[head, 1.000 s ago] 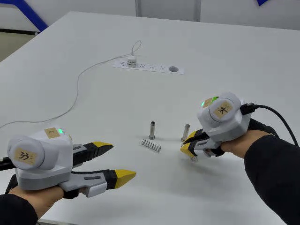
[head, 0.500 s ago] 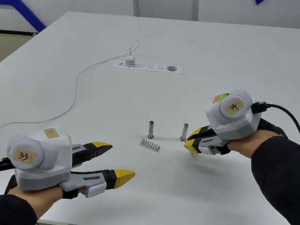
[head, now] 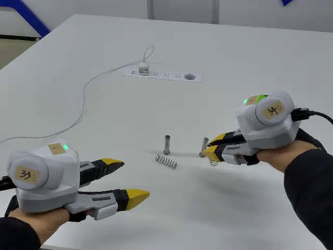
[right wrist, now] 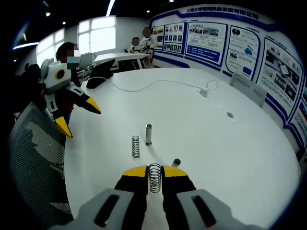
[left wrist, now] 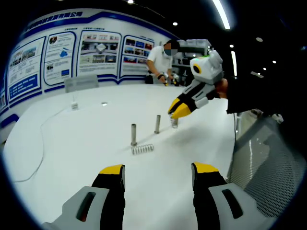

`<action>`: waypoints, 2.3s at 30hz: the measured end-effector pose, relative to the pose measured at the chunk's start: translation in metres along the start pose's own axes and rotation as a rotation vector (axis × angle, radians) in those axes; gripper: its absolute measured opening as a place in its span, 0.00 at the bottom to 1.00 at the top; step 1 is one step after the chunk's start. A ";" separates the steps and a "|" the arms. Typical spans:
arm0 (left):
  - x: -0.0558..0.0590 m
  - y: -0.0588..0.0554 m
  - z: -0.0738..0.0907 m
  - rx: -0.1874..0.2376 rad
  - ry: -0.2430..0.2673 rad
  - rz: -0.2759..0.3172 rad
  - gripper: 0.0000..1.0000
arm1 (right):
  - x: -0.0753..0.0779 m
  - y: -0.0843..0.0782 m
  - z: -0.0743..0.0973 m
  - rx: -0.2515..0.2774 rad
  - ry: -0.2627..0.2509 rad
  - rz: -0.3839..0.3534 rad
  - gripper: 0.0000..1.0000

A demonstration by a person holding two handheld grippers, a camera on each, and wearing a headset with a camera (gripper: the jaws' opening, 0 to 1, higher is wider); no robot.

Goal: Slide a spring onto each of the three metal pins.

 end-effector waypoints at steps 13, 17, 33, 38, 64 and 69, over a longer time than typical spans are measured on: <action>0.001 -0.001 0.000 -0.004 -0.002 -0.001 0.57 | 0.014 0.024 0.015 0.125 -0.054 -0.030 0.12; 0.001 -0.001 0.000 -0.004 -0.003 0.000 0.57 | 0.018 0.032 0.018 0.162 -0.071 -0.047 0.12; 0.000 -0.001 0.000 -0.004 -0.002 0.005 0.57 | 0.036 0.033 0.002 0.247 -0.100 -0.156 0.12; -0.001 -0.002 0.000 -0.005 0.001 0.008 0.57 | 0.039 0.032 -0.001 0.273 -0.097 -0.195 0.12; -0.001 -0.003 -0.001 -0.008 0.001 0.008 0.57 | 0.039 0.015 -0.006 0.298 -0.098 -0.236 0.12; -0.001 -0.003 -0.001 -0.008 0.001 0.010 0.57 | 0.037 0.011 -0.010 0.284 -0.100 -0.231 0.12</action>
Point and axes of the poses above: the centre of the closed fingertips' face, and the gripper's own axes: z roughly backward along the fingers, x roughly to its right, y roughly out of its top, the point moved 2 cm from there along z, roughly backward along the fingers, and after that the axes turned 8 degrees about -x, right-handed, at the moved point
